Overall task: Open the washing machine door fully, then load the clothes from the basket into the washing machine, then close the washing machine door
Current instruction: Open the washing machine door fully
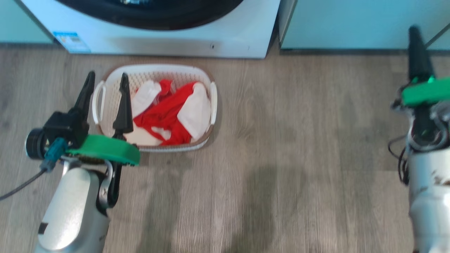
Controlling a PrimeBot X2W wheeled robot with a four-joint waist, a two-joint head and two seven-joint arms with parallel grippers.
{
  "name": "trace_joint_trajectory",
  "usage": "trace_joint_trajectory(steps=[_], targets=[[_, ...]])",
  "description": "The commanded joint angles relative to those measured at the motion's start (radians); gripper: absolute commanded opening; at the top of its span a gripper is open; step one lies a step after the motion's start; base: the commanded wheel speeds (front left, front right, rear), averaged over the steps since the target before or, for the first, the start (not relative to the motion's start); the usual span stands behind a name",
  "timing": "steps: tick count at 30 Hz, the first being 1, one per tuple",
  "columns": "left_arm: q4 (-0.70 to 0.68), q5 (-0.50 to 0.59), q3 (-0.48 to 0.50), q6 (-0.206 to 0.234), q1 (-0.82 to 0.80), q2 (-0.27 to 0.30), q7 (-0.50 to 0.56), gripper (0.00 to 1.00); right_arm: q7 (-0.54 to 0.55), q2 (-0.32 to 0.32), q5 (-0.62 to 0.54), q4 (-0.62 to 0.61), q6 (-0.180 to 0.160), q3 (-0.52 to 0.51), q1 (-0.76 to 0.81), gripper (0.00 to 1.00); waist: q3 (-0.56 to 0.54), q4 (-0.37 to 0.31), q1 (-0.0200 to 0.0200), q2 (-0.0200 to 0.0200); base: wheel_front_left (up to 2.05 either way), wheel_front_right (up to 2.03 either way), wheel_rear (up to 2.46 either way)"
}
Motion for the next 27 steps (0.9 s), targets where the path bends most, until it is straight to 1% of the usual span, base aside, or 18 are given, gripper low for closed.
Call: trace_joint_trajectory(steps=[1, 7, 10, 12, 16, 22, 23, 27], targets=[[-0.039, 0.011, 0.026, 0.0, -0.047, 0.017, -0.01, 1.0, 0.023, -0.007, 0.049, -0.018, 0.0, 0.01, -0.057, 0.0, 0.06, 0.026, -0.0004, 0.0, 0.0, 0.0, 0.0], [-0.062, 0.018, 0.012, -0.008, -0.103, -0.007, -0.012, 1.0, 0.159, -0.03, 0.271, 0.083, 0.0, -0.05, -0.227, 0.0, 0.145, 0.07, -0.0004, 0.0, 0.0, 0.0, 0.0], [-0.069, 0.021, 0.007, -0.013, -0.128, -0.018, -0.013, 1.0, 0.223, -0.041, 0.344, 0.147, 0.0, -0.081, -0.313, 0.0, 0.178, 0.094, -0.0004, 0.0, 0.0, 0.0, 0.0], [-0.08, 0.027, 0.003, -0.015, -0.145, -0.03, -0.013, 1.0, 0.283, -0.051, 0.391, 0.211, 0.0, -0.1, -0.401, 0.0, 0.207, 0.117, -0.0004, 0.0, 0.0, 0.0, 0.0], [-0.1, 0.035, 0.005, -0.018, -0.159, -0.045, -0.014, 1.0, 0.336, -0.058, 0.411, 0.28, 0.0, -0.103, -0.521, 0.0, 0.239, 0.141, -0.0004, 0.0, 0.0, 0.0, 0.0], [-0.115, 0.042, 0.015, -0.03, -0.169, -0.065, -0.014, 1.0, 0.371, -0.052, 0.371, 0.358, 0.0, -0.064, -0.682, 0.0, 0.265, 0.169, -0.0004, 0.0, 0.0, 0.0, 0.0], [-0.115, 0.042, 0.015, -0.03, -0.169, -0.065, -0.014, 1.0, 0.371, -0.052, 0.371, 0.358, 0.0, -0.064, -0.682, 0.0, 0.265, 0.169, -0.0004, 0.0, 0.0, 0.0, 0.0], [-0.117, 0.048, 0.023, -0.043, -0.176, -0.078, -0.014, 1.0, 0.397, -0.038, 0.342, 0.406, 0.0, -0.036, -0.769, 0.0, 0.277, 0.186, -0.0004, 0.0, 0.0, 0.0, 0.0]])
